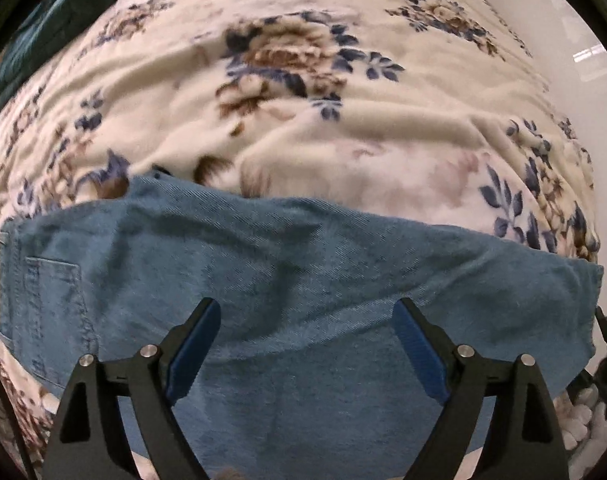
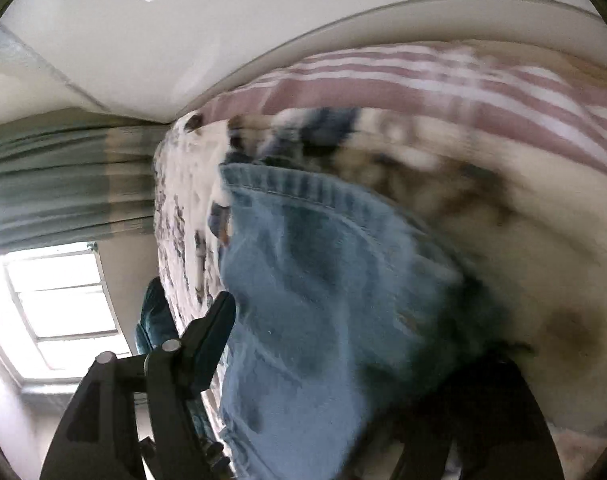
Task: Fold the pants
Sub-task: 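Grasp the jeans leg end with the right tool and lift it toward the left tool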
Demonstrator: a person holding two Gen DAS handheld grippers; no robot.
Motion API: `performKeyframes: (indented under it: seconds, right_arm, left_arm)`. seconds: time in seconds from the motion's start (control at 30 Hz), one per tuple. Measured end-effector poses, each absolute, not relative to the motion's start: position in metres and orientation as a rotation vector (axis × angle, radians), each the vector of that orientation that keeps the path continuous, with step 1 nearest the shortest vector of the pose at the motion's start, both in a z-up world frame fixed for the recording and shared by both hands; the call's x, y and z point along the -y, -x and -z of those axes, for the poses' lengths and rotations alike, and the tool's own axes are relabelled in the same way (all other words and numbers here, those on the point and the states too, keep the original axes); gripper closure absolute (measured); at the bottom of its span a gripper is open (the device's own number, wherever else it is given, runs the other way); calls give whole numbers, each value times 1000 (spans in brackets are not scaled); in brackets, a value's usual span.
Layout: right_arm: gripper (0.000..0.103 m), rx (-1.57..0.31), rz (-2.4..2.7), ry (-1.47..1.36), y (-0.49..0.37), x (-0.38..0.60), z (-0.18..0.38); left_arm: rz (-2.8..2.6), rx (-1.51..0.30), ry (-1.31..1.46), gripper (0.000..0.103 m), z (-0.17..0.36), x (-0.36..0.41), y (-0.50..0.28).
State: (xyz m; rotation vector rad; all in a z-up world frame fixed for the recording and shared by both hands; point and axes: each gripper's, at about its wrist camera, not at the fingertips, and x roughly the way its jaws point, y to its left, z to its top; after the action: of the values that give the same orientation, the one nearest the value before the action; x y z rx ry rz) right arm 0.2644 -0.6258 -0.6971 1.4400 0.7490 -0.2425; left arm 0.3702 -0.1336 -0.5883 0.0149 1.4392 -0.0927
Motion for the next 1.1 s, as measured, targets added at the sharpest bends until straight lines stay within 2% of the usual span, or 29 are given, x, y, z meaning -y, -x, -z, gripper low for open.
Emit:
performKeyframes:
  seconds: [0.03,0.07,0.1,0.17,0.23,0.3,0.33,0.37,0.43,0.47,0.5,0.67,0.87,1.0,1.1]
  right_arm:
    - [32,-758,253,-1416,-269,624,698]
    - [44,-759,259,-1398,-273,622,698]
    - [74,-777,267,-1370,-280,620,696]
    - [88,-735,260,-1375,-284,617,687]
    - [90,-707,257,-1327,-286,615,673]
    - [88,-787,305,-1264,-293,614,678]
    - [76,-825,310,-1271,-298,614,687]
    - [75,-858,304,-1314,-302,615,701]
    - [81,-838,322,-1331,-303,616,701]
    - [90,-843,334,-1313,-305,615,695]
    - [96,-839,341,-1287,-309,612,685]
    - [97,-796,352,-1148,-328,583,606]
    - [97,-857,320,-818,-362,492,500]
    - [97,-869,229,-664,-396,399,462]
    - [97,-913,148,-578,-409,327,458]
  left_arm:
    - [97,-1438,-11,15,589,134,-370]
    - [101,-1438,-12,15,589,135,-369]
    - [106,-1438,-16,15,589,136,-368]
    - [121,-1436,-15,15,590,138,-366]
    - [144,-1441,-10,15,590,140,-365]
    - [159,-1440,-23,15,590,143,-363]
    - [163,-1437,-33,15,590,144,-362]
    - [169,-1432,-49,15,589,147,-361]
    - [178,-1427,-60,15,586,148,-361]
    - [179,-1422,-62,15,584,148,-361]
    - [179,-1415,-60,15,582,147,-361]
    - [189,-1403,-17,15,570,134,-361]
    - [154,-1380,50,15,552,85,-357]
    - [103,-1379,139,15,538,28,-354]
    - [28,-1353,205,15,522,-27,-347]
